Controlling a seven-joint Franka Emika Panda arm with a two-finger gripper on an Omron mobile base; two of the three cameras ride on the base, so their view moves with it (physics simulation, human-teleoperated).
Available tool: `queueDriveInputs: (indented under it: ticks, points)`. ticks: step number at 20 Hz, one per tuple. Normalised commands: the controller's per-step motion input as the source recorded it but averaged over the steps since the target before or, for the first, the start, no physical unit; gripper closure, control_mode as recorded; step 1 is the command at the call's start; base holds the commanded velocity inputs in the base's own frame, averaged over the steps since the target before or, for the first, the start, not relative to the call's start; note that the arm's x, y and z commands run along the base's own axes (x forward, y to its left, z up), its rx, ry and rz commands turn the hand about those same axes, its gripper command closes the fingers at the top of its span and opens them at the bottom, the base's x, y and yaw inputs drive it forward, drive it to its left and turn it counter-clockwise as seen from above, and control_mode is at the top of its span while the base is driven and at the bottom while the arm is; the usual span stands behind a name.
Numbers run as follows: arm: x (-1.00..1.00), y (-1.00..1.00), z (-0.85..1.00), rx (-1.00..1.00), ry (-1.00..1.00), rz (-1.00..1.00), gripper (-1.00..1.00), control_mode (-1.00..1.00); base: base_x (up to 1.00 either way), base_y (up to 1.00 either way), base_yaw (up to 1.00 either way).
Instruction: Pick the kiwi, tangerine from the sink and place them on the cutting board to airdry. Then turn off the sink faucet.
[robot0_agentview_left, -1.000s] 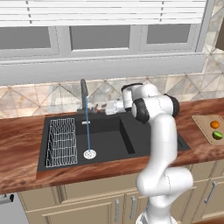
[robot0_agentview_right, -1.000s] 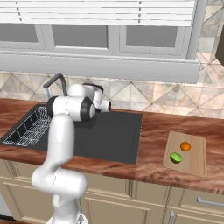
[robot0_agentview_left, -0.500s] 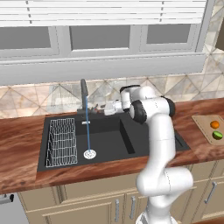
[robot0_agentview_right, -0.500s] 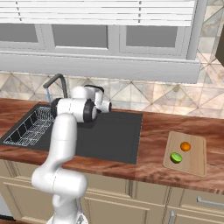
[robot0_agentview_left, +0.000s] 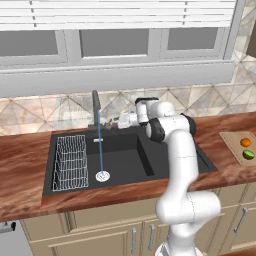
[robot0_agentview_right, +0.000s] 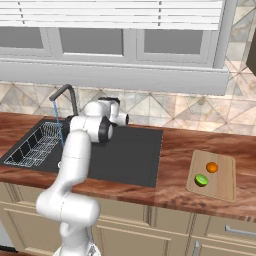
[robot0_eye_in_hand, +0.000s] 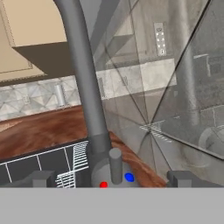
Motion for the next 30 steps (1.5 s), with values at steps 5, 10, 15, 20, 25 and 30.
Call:
queueDriveInputs:
  ticks: [5,10,15,20,25,30]
  points:
    - [0.27,0.00,-0.09,0.00,0.00,0.01,-1.00,-1.00,0.00,0.00,0.00]
    - [0.17,0.14,-0.07,0.00,0.00,0.01,-1.00,-1.00,0.00,0.00,0.00]
    - [0.14,0.39,-0.10,0.00,0.00,0.01,-1.00,-1.00,0.00,0.00,0.00]
    - [0.40,0.05,-0.09,0.00,0.00,0.04,-1.00,-1.00,0.00,0.00,0.00]
    - [0.44,0.23,-0.06,0.00,0.00,0.07,-1.00,-1.00,0.00,0.00,0.00]
    - [0.38,0.69,0.00,0.00,0.00,0.12,-1.00,-1.00,0.00,0.00,0.00]
